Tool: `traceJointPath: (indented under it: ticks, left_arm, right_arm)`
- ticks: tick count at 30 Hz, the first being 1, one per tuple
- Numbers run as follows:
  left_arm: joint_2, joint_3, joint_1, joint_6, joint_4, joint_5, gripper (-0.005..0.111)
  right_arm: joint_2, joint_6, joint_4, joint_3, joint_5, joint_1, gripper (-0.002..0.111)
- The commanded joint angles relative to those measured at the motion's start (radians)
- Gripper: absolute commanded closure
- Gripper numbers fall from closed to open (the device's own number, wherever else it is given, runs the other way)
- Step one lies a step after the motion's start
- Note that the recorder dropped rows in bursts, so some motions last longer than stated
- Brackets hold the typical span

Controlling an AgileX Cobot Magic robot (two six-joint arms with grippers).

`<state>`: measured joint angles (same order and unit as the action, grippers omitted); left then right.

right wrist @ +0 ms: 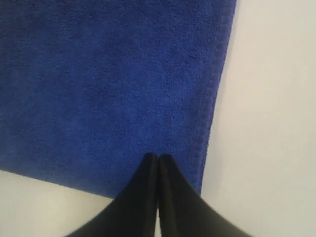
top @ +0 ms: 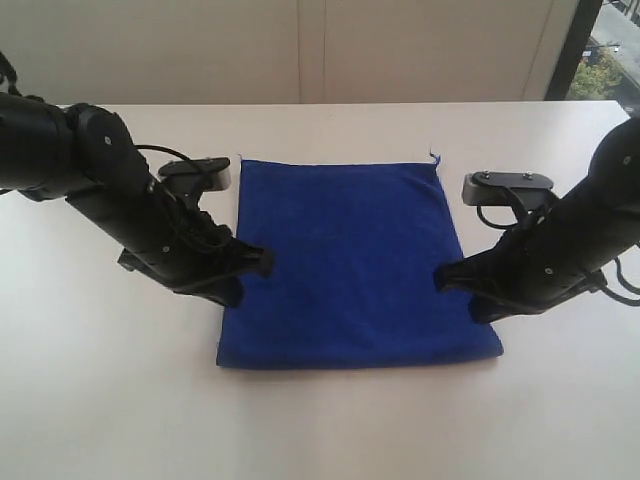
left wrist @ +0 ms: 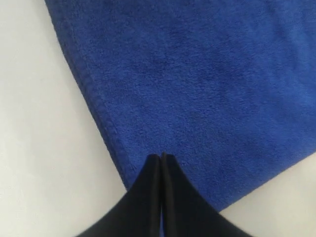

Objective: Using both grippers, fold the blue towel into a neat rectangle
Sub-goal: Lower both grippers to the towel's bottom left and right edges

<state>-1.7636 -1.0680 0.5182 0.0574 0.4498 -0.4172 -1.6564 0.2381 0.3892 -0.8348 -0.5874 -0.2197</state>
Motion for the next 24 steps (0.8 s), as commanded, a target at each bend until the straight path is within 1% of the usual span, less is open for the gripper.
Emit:
traceJointPath:
  ticks: [1, 11, 19, 24]
  left_arm:
    - [-0.031, 0.008, 0.005, -0.014, 0.007, -0.016, 0.107]
    - [-0.033, 0.008, 0.005, -0.007, 0.015, -0.128, 0.107]
    - [-0.082, 0.009, 0.005, 0.008, 0.008, -0.118, 0.107]
    - [-0.122, 0.009, 0.005, 0.009, -0.005, -0.137, 0.107]
  right_arm:
    - [-0.031, -0.008, 0.002, 0.005, 0.036, 0.000, 0.108]
    - [-0.067, -0.008, 0.002, 0.005, 0.054, 0.000, 0.108]
    - [-0.100, -0.011, 0.002, 0.005, 0.064, 0.000, 0.108]
    - [-0.105, -0.015, 0.002, 0.005, 0.049, 0.000, 0.108]
